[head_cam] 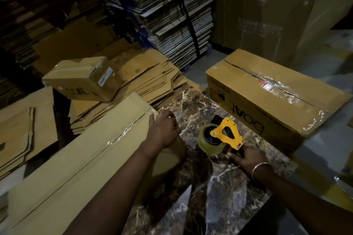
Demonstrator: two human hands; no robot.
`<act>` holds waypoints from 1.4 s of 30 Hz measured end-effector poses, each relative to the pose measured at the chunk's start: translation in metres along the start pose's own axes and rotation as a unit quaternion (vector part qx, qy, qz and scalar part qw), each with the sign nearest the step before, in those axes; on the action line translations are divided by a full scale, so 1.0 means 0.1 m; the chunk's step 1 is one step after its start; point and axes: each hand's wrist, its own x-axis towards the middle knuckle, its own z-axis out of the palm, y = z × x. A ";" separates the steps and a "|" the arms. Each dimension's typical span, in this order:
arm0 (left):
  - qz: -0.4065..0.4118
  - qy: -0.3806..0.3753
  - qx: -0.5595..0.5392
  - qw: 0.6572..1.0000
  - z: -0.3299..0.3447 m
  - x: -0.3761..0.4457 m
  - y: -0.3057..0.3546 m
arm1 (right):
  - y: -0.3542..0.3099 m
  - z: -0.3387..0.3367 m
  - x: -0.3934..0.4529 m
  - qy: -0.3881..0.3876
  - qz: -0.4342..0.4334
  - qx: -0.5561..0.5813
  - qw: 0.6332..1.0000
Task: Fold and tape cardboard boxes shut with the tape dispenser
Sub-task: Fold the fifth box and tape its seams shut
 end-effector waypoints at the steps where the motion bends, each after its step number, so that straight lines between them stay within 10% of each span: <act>1: -0.004 0.003 -0.007 1.000 0.01 -0.02 0.02 | 0.02 0.03 0.01 -0.002 -0.001 -0.008 1.000; 19: -0.062 0.099 -0.196 0.974 0.22 -0.58 0.30 | 0.59 0.75 0.33 0.002 0.026 -0.023 0.999; 30: -0.158 0.096 -0.183 0.966 0.21 -0.57 0.31 | -0.19 0.55 0.05 0.054 0.087 -0.201 0.974; 36: -0.156 0.118 -0.140 0.971 0.22 -0.59 0.33 | -0.85 0.64 -0.15 0.194 -0.050 0.110 0.974; 42: -0.193 0.123 -0.267 0.936 0.14 -0.59 0.33 | -1.94 0.56 -0.25 0.110 -0.111 0.522 0.839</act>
